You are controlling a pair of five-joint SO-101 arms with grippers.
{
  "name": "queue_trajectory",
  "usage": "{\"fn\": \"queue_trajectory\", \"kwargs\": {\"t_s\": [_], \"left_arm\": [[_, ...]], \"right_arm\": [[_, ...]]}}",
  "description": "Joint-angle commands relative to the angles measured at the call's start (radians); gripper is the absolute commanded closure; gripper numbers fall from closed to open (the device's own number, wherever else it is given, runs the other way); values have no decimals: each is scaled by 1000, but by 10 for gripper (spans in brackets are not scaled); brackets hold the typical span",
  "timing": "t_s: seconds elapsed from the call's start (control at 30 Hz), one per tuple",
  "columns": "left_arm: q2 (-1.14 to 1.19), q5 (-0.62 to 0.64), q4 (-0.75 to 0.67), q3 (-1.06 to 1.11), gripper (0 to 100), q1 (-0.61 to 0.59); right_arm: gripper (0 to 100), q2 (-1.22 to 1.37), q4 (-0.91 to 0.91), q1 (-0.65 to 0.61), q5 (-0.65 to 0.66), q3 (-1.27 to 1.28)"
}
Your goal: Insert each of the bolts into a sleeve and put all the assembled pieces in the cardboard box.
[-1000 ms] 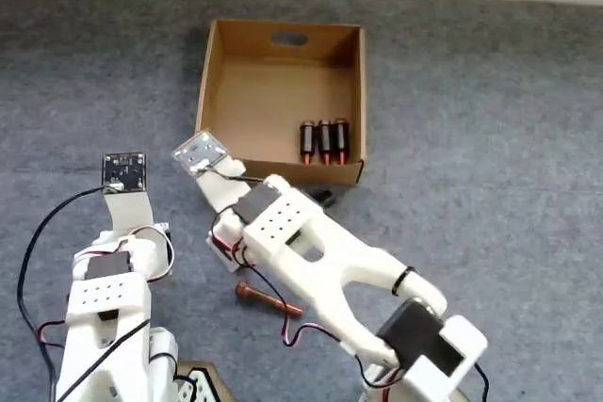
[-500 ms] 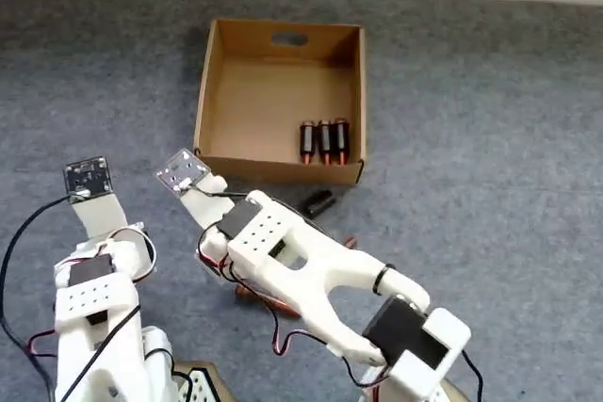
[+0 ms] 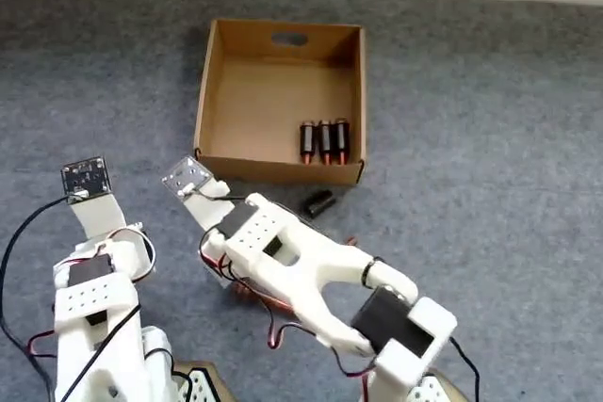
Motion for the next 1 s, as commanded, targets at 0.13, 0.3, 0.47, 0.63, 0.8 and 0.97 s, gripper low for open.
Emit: {"fn": "queue_trajectory", "kwargs": {"t_s": [0.13,0.3,0.47,0.63,0.8,0.97], "left_arm": [[-2,6,-15,-36,970,-4],[-2,6,-15,-36,969,-2],[-2,6,-15,-36,968,-2],[-2,6,-15,-36,968,-2],[-2,6,-15,-35,969,-2],[-2,5,-15,-33,969,-2]], "right_arm": [[993,-383,97,249,9,85],[993,-565,234,550,9,191],[993,-659,242,776,9,351],[992,-659,147,877,11,503],[989,-619,82,885,11,599],[988,-524,82,885,11,604]]}}
